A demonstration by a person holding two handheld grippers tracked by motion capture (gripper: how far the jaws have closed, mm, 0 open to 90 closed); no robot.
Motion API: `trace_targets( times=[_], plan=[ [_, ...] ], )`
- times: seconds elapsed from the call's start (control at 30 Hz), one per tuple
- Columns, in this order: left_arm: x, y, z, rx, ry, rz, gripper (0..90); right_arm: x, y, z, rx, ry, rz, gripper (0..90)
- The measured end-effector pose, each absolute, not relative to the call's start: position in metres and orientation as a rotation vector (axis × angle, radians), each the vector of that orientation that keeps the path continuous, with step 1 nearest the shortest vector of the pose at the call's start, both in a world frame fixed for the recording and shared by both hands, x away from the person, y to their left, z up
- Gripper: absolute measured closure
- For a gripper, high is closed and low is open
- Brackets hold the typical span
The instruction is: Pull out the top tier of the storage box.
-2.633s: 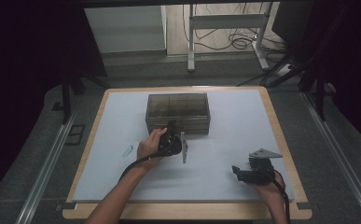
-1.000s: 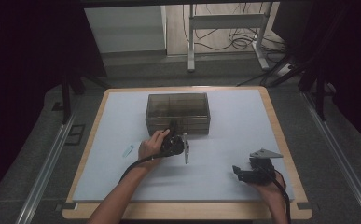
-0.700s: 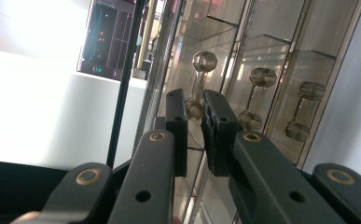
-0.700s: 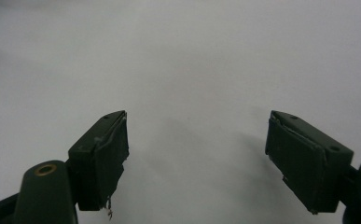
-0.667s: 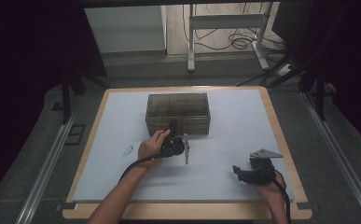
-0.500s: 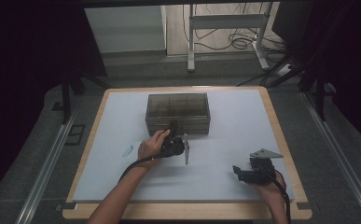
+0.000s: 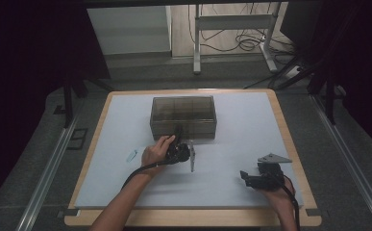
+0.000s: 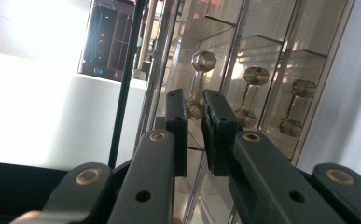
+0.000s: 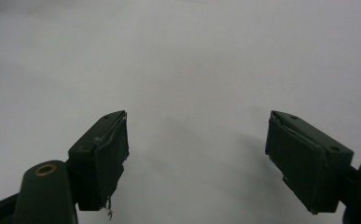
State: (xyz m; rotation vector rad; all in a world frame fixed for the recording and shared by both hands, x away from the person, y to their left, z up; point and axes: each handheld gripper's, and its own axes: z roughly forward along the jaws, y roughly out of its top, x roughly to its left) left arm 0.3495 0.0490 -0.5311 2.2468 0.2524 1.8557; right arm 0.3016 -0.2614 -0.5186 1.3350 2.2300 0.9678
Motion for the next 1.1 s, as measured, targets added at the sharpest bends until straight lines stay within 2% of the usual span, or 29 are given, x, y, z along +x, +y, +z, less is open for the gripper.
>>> trace_targets(
  times=[0.77,1.0,1.1],
  plan=[
    [0.342,0.049,-0.53,2.248,0.247,1.838,81.3,0.301,-0.26,-0.518,1.332,2.232,0.969,20.6],
    [0.335,0.046,-0.525,2.236,0.222,1.782,69.8,0.301,-0.26,-0.518,1.331,2.232,0.969,20.6],
    [0.333,0.044,-0.523,2.245,0.207,1.737,61.4,0.301,-0.26,-0.518,1.328,2.234,0.967,20.6]
  ],
)
